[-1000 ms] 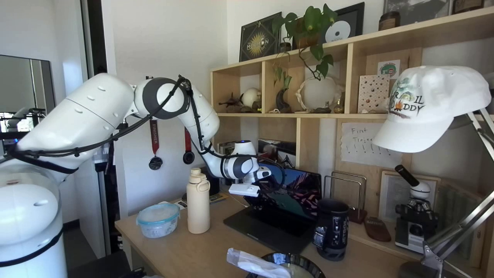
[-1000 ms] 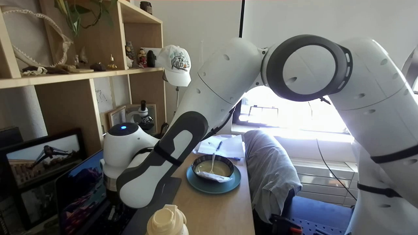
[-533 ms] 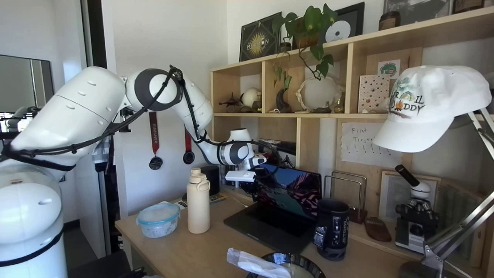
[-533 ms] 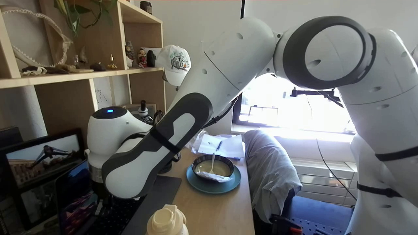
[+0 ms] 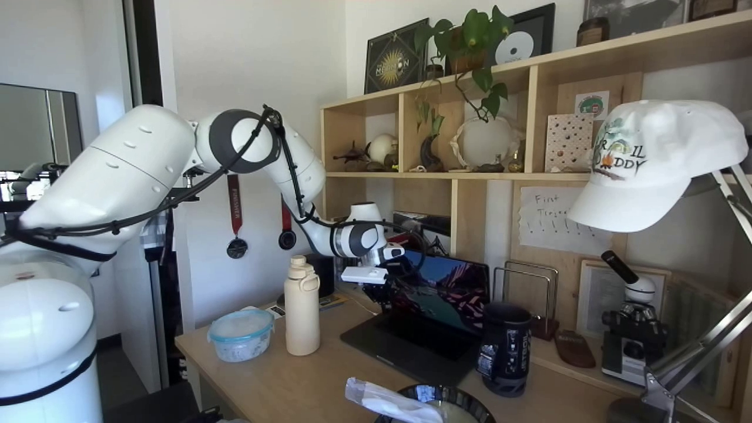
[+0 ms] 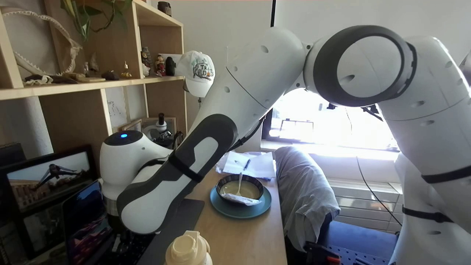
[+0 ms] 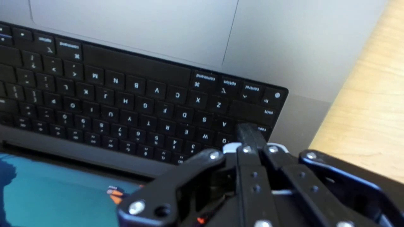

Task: Press a key on the laptop keyboard

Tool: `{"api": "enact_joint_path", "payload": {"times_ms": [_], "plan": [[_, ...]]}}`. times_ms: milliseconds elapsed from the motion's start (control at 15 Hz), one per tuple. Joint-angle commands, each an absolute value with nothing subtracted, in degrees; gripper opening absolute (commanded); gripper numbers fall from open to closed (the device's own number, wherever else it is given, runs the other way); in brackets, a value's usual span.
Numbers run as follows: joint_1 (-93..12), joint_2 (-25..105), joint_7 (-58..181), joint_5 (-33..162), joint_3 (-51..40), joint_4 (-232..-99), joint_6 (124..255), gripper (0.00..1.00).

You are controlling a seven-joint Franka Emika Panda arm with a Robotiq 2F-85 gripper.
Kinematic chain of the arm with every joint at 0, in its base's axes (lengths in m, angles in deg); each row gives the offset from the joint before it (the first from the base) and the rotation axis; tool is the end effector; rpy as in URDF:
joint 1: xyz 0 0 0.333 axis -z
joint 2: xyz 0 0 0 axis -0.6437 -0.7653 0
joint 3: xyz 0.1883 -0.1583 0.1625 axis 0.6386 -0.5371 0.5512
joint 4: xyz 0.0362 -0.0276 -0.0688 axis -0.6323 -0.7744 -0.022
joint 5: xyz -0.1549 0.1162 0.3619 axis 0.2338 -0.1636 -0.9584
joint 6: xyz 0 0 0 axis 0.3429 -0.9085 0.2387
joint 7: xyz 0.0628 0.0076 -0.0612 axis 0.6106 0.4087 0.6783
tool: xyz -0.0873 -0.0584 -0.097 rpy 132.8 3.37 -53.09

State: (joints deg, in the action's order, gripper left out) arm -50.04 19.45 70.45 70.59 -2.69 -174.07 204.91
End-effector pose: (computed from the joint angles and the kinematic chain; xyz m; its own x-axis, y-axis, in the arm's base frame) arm 0.6807 0.1068 0.1524 0.9141 0.3597 0.1872 0.3389 -0.9312 0.1346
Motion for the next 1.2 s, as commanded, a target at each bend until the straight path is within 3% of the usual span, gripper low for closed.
{"api": "enact_joint_path", "payload": {"times_ms": [0, 1133], "plan": [[-49.76, 16.53, 68.95, 71.13, -2.07, -173.69, 205.64, 0.0], [-50.32, 22.33, 68.12, 72.33, -3.27, -173.49, 202.55, 0.0]]}}
